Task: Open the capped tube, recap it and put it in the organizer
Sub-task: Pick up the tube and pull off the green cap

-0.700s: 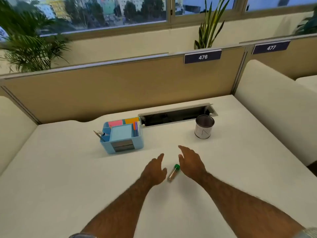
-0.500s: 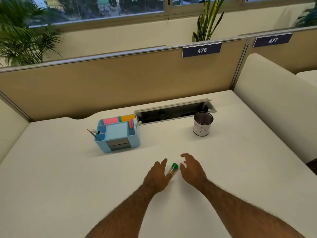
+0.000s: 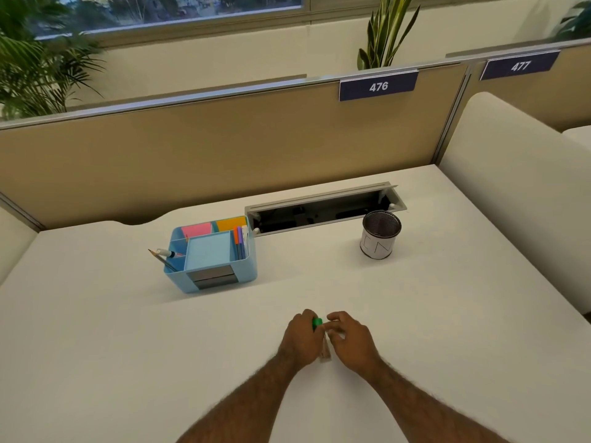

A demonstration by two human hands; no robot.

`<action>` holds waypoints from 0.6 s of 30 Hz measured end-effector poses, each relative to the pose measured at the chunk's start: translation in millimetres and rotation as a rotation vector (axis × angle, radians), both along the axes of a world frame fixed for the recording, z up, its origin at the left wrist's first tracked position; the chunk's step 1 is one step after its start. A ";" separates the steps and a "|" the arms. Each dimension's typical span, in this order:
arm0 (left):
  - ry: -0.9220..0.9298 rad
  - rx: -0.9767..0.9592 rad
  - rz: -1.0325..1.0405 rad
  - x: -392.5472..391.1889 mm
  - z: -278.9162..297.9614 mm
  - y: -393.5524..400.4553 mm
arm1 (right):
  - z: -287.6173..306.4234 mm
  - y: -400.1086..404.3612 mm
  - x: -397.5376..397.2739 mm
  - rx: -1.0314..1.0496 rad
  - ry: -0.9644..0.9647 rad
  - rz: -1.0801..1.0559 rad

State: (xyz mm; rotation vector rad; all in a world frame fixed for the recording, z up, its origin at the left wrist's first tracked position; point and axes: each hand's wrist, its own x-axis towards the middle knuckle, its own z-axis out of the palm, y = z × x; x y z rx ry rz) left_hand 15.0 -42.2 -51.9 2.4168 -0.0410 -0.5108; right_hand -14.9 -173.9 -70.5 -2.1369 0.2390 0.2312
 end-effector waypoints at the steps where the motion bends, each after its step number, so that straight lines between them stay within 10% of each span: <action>1: 0.003 -0.032 0.048 1.5 -0.3 1.3 | 0.5 0.6 1.2 0.016 0.014 0.003; 18: 0.134 -0.707 0.454 18.4 12.4 16.3 | 25.9 17.4 13.0 0.299 0.127 0.024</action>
